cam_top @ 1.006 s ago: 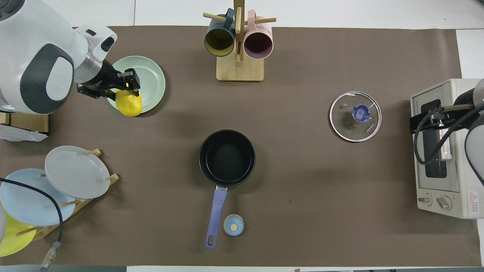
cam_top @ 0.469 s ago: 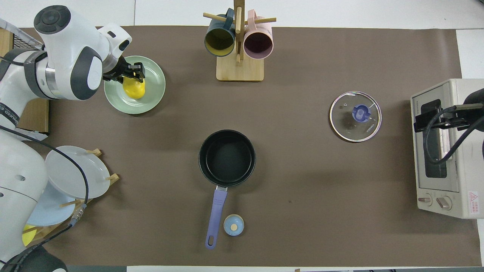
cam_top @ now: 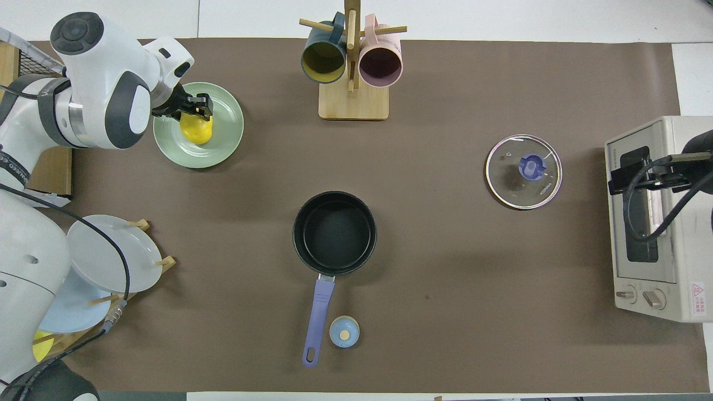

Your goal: Transfer potato from pot to plate

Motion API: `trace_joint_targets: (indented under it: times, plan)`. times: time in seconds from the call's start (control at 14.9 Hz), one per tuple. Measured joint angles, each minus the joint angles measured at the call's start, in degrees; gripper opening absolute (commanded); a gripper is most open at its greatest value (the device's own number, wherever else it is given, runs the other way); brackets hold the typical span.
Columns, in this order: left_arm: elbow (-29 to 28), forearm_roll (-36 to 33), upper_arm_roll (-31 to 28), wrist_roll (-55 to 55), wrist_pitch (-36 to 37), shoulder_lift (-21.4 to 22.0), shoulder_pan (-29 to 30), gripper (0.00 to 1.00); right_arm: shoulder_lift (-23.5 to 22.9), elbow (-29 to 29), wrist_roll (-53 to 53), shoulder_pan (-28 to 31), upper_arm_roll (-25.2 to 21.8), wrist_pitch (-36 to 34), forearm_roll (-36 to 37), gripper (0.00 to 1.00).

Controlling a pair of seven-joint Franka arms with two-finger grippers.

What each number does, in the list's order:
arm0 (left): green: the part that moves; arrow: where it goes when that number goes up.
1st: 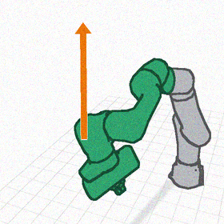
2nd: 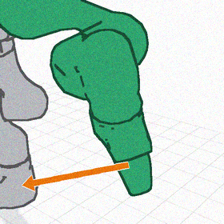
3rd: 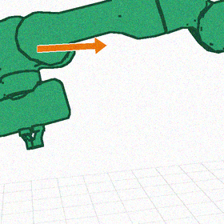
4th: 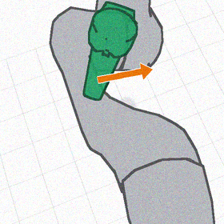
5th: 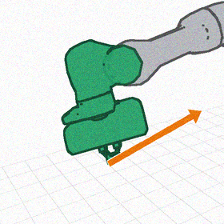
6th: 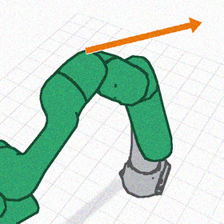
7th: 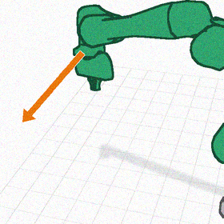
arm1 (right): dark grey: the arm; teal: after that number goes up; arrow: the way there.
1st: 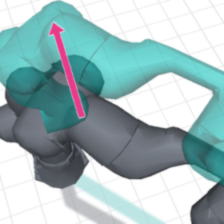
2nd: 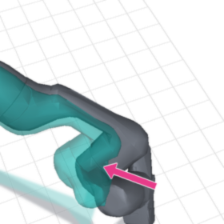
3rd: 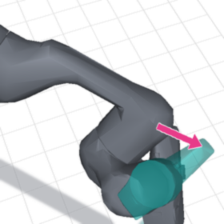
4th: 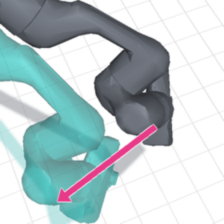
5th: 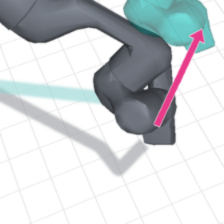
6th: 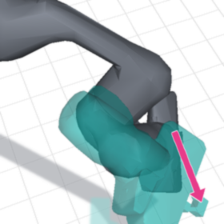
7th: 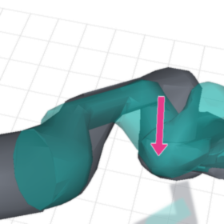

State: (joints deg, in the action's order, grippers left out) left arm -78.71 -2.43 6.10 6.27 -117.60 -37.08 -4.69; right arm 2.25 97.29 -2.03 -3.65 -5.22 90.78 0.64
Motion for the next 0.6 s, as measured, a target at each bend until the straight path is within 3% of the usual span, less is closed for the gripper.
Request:
trace_joint_targets:
  times: [0.34,0.6]
  plan:
    - [0.22,0.0,-0.04,-0.09,0.4,2.2,1.07,1.0,0.0,0.0,0.0,0.0,0.0,0.0,0.0,1.0]
    - [0.39,0.0,-0.16,-0.01,9.51,11.69,3.86,1.0,0.0,0.0,0.0,0.0,0.0,0.0,0.0,1.0]
